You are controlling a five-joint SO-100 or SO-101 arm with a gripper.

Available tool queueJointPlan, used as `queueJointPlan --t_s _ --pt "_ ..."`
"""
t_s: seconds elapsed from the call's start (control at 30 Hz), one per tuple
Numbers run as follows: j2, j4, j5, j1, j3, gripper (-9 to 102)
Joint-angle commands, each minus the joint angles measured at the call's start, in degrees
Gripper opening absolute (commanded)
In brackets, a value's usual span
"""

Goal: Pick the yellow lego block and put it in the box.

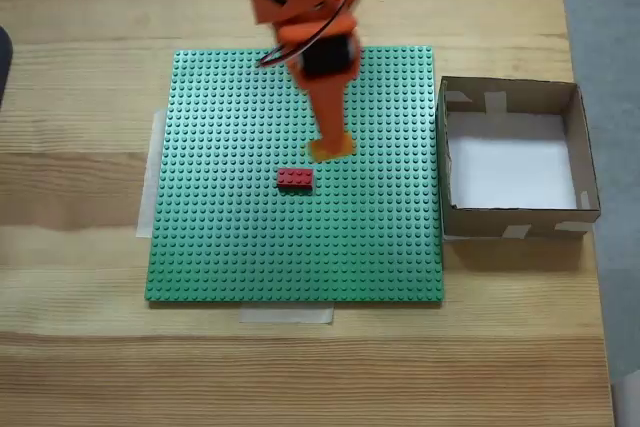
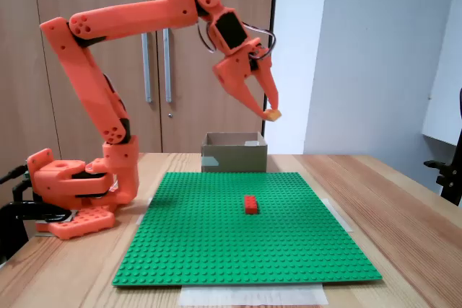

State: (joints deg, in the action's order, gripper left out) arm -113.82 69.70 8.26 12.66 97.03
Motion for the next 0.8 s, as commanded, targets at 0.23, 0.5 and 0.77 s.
queueJointPlan --t_s 0.23,0.5,0.77 --pt "-4.7 4.6 -2.6 17.8 -1.1 -1" --pt "-3.7 1.1 -2.4 21.0 2.5 -1" --pt "2.3 0.8 -3.3 22.1 -1.5 -1"
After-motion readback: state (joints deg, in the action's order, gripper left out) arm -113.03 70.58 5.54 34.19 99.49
